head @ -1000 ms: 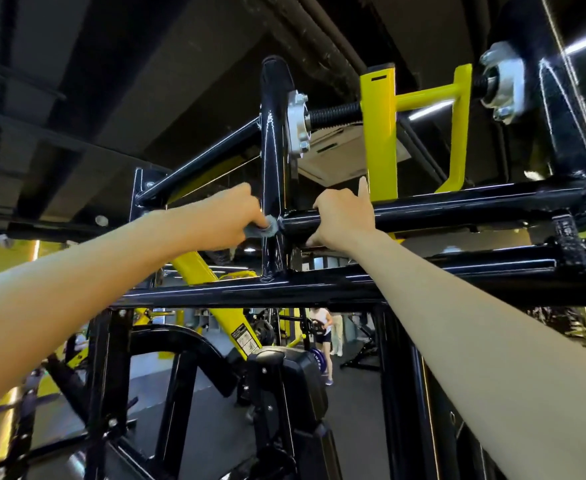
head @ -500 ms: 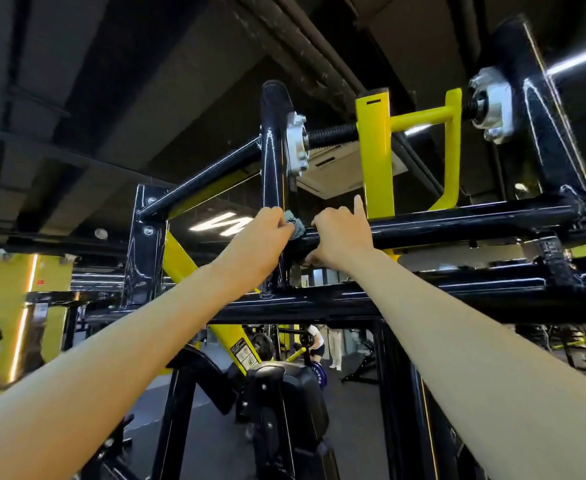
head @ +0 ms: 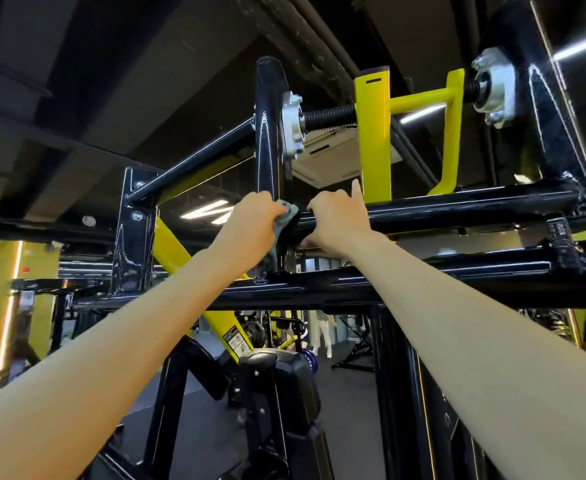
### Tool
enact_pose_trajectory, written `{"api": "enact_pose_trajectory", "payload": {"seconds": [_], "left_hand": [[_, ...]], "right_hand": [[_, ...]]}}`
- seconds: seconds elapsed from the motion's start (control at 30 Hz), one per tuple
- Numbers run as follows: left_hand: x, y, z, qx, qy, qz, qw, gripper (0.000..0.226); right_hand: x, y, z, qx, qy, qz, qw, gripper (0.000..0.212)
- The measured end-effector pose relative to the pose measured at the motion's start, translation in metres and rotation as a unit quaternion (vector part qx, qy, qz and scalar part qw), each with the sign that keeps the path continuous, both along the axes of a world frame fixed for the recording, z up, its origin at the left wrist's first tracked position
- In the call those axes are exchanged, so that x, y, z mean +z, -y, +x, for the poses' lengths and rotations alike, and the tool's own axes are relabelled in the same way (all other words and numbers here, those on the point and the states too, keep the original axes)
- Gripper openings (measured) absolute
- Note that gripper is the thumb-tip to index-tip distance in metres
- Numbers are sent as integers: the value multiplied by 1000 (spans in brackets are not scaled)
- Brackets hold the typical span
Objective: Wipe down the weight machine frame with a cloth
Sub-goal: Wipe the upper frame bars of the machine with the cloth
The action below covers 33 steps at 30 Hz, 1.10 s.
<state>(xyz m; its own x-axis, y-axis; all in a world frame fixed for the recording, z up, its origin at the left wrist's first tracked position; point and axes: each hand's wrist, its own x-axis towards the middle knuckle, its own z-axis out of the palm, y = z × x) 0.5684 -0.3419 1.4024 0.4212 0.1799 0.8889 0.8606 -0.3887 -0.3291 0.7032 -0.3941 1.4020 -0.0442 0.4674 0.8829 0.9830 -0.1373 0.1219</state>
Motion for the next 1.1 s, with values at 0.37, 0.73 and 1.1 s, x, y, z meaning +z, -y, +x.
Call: {"api": "enact_pose_trajectory", "payload": {"seconds": [0.37,0.73,1.1], "left_hand": [[0,5,-5,-6,-58,-20,998,38],[60,19,23,92,-231,-50,967,29],[90,10,57,213,-274,-115,931,16]], "right_hand": [[-2,2,-3,1,-35,-14,999,57],[0,12,-4,35,-53,-13,998,47],[0,5,0,13,-20,-12,1000,50]]}}
